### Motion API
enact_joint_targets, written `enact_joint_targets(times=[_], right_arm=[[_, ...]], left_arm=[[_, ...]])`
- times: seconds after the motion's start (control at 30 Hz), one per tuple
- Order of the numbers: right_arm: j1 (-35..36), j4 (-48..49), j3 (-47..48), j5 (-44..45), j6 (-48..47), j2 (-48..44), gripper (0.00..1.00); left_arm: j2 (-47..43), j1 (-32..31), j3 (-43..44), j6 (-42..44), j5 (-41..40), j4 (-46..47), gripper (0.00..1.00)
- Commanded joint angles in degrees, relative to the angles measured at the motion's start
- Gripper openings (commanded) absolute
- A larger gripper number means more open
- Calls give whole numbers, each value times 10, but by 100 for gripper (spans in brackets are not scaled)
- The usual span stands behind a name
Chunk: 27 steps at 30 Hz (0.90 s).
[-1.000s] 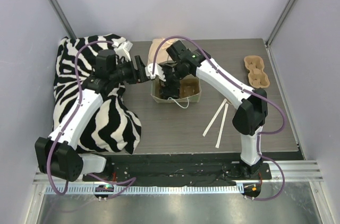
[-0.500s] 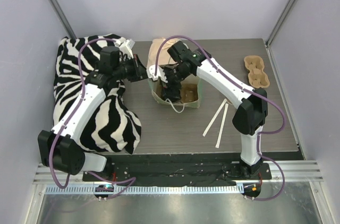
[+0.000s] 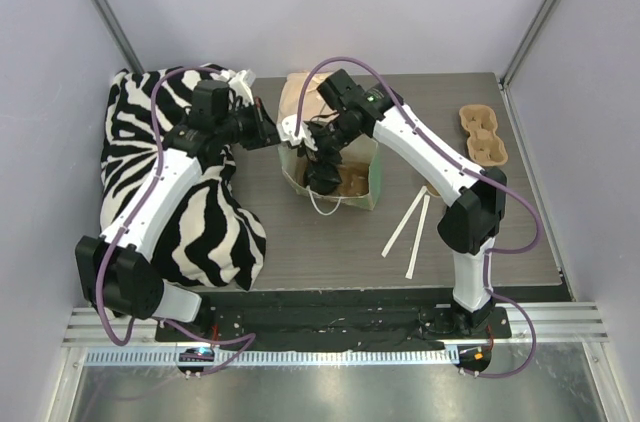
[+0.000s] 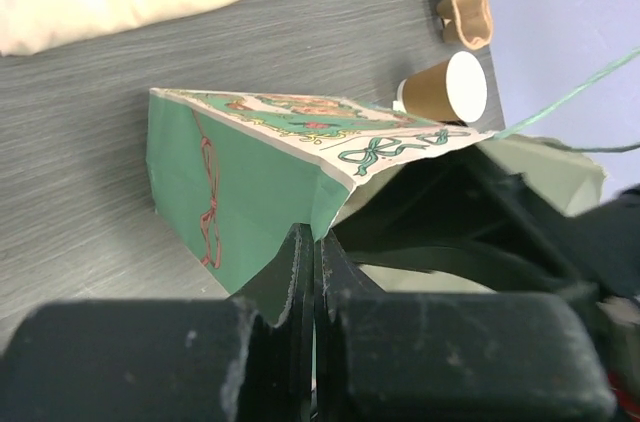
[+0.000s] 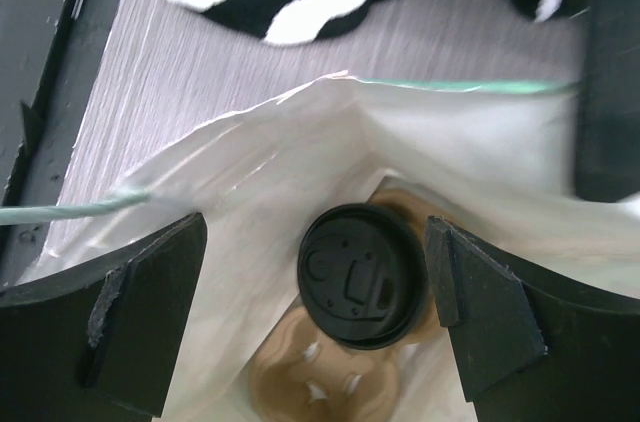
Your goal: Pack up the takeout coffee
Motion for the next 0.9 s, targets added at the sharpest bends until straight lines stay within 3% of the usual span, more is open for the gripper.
enact_joint_targets(times=[0.0, 0.27, 0.7, 0.87], right_arm=[[-1, 27, 43, -32, 19, -12, 100], [-3, 87, 39, -32, 65, -34, 100], [-27, 367, -4, 46, 270, -82, 100], [-31, 385, -7, 54, 270, -97, 100]], left_arm=[[9, -3, 29, 12, -18, -35, 0], [20, -4, 56, 2, -47, -77, 0], [34, -4, 86, -46, -60, -100, 0], [53, -4, 109, -57, -58, -98, 0]])
